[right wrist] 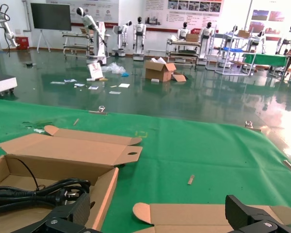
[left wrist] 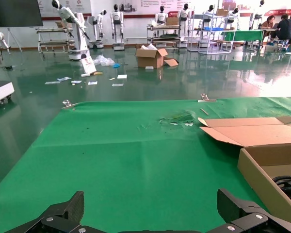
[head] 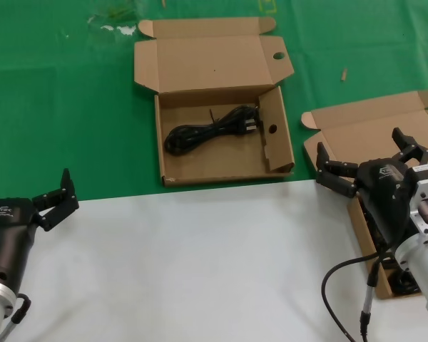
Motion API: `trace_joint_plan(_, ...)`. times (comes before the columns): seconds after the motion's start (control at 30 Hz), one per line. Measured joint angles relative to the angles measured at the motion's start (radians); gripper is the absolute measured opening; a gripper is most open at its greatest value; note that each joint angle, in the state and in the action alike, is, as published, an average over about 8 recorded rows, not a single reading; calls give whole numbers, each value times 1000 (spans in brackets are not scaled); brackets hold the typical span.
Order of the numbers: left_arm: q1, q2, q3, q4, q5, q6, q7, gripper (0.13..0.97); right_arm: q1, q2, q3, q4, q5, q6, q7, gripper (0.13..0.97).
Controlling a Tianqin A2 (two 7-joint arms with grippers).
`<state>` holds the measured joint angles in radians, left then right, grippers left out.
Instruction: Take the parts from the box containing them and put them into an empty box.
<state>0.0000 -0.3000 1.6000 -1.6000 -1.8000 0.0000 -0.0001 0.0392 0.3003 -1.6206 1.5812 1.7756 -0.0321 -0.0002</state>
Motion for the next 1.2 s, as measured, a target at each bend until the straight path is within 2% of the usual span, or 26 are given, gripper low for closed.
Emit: trace_joint_plan(1.2,0,0,0,0,0,0,0,966,0,0,0,0,0,0,0,966)
